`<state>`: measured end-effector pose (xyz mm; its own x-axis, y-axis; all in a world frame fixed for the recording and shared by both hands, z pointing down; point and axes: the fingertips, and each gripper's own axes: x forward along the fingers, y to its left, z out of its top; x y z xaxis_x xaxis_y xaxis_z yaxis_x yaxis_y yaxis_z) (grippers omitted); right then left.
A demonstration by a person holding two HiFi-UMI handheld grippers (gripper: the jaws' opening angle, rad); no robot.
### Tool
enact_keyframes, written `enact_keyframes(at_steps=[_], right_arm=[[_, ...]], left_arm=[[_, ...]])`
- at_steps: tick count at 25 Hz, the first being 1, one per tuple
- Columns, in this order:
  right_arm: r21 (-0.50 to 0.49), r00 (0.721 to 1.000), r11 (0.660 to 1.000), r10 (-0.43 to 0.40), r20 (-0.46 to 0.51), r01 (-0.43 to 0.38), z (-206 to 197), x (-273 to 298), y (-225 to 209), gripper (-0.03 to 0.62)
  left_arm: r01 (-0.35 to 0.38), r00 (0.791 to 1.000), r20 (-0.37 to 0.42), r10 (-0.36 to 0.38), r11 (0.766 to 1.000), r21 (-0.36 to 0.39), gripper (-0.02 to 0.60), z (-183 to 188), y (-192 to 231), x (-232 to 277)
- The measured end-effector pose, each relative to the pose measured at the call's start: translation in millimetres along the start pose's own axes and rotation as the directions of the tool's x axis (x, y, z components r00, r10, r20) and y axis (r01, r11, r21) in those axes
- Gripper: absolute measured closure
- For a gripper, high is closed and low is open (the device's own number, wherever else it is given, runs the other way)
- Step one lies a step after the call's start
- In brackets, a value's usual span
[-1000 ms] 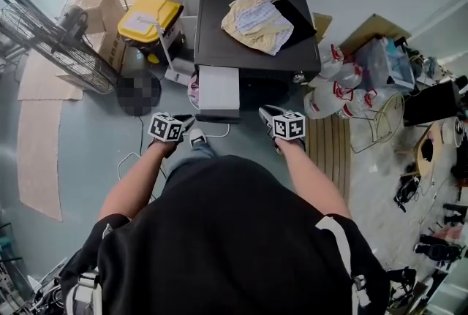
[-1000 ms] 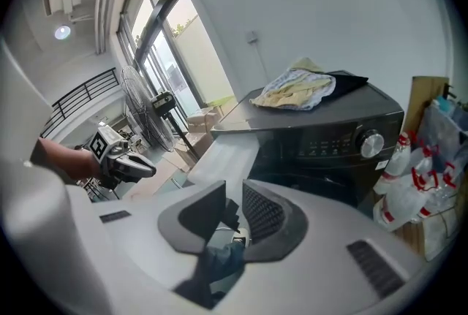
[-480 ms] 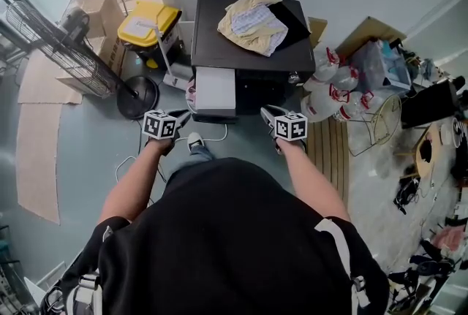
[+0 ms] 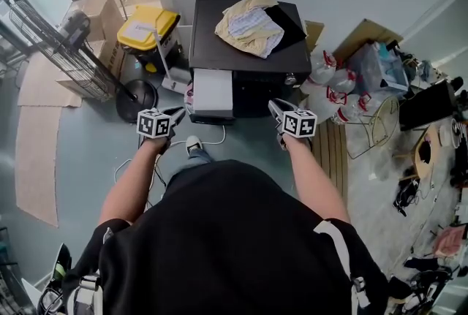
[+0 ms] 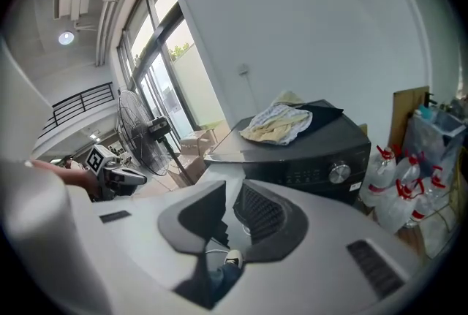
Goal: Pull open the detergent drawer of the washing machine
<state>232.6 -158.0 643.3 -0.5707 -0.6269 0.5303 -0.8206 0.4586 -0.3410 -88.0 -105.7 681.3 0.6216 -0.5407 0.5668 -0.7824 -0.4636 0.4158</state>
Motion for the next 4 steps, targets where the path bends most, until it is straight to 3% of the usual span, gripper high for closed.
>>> enact_keyframes(at_steps=[4], right_arm=[[0.009,1.000,1.000,0.002,0.016,-0.002,2.1,-5.2,0.6,0.526]], left_arm=[[0.001,1.000,0.017,-0.001,1.000,0.005,0.552,5.6,-6.0,-3.6]])
